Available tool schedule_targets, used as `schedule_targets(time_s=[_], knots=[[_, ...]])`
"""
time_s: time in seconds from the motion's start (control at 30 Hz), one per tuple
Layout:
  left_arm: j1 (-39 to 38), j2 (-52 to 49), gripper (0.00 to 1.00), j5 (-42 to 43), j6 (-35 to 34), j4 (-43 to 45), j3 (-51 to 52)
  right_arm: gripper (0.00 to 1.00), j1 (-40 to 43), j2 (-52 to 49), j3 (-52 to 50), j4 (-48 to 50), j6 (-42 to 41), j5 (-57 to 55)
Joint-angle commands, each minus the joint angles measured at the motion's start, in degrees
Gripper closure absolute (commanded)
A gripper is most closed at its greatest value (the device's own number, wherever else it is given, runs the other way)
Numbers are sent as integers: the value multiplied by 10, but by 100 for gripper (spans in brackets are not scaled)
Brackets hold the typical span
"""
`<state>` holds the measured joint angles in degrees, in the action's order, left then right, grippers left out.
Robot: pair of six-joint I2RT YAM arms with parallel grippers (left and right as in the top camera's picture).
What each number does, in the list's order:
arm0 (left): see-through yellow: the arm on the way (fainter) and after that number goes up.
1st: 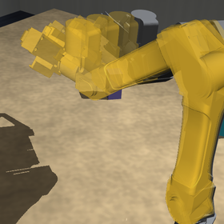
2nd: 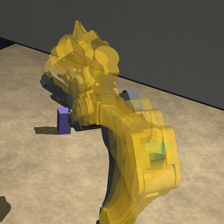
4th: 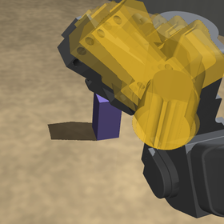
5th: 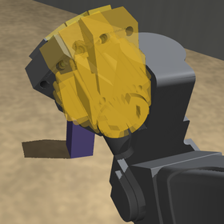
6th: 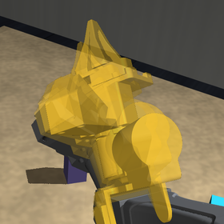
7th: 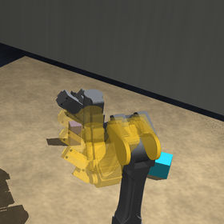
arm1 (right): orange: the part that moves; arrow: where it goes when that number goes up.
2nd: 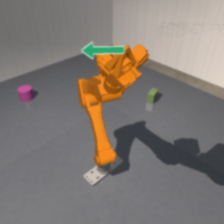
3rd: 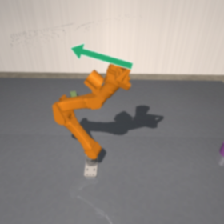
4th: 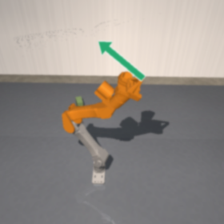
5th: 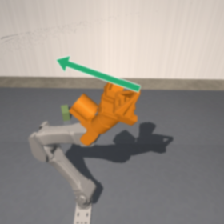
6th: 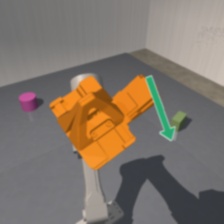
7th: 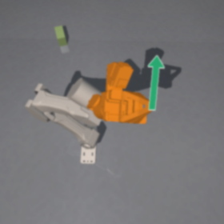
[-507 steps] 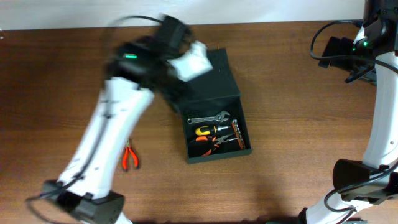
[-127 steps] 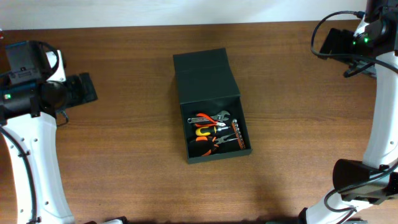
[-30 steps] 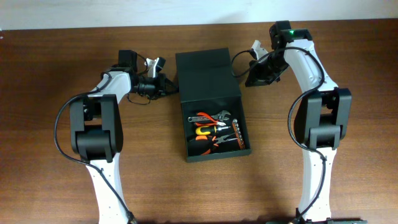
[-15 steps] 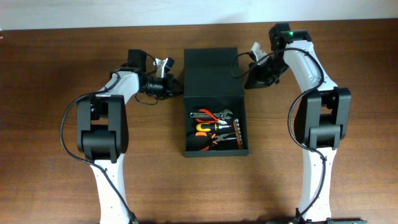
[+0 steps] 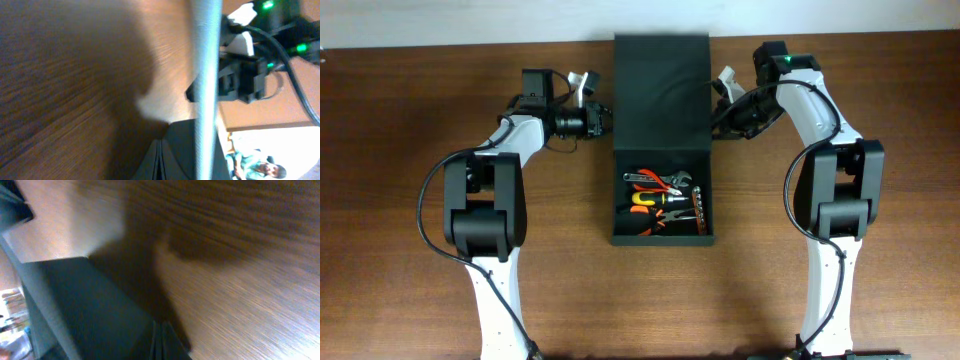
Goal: Pack container
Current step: 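Push the lid forward with both grippers to close the box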
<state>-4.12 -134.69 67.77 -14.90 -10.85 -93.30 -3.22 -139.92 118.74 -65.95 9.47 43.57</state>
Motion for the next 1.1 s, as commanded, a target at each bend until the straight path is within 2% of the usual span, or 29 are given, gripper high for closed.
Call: schedule_targets(time_s=[0.0,0.27,0.47,0.63,0.8,1.07], knots=[[-5,-3,98,56,-49,15,-4,95,-8,-5,-3,4,15,84],[3,-3,98,74,-48,28,-4,94,-8,2,11,2,38,163],[4,11,98,74,-48,71,-4,93,-8,20,40,-9,38,164],[4,40,98,49,-48,70,-4,93,-9,46,53,-9,38,162],[3,84,98,-17,-41,7,-4,94,-9,68,63,-14,38,162],[-9,172,98,-113,47,-141,-4,95,-9,113,63,-34,36,116]])
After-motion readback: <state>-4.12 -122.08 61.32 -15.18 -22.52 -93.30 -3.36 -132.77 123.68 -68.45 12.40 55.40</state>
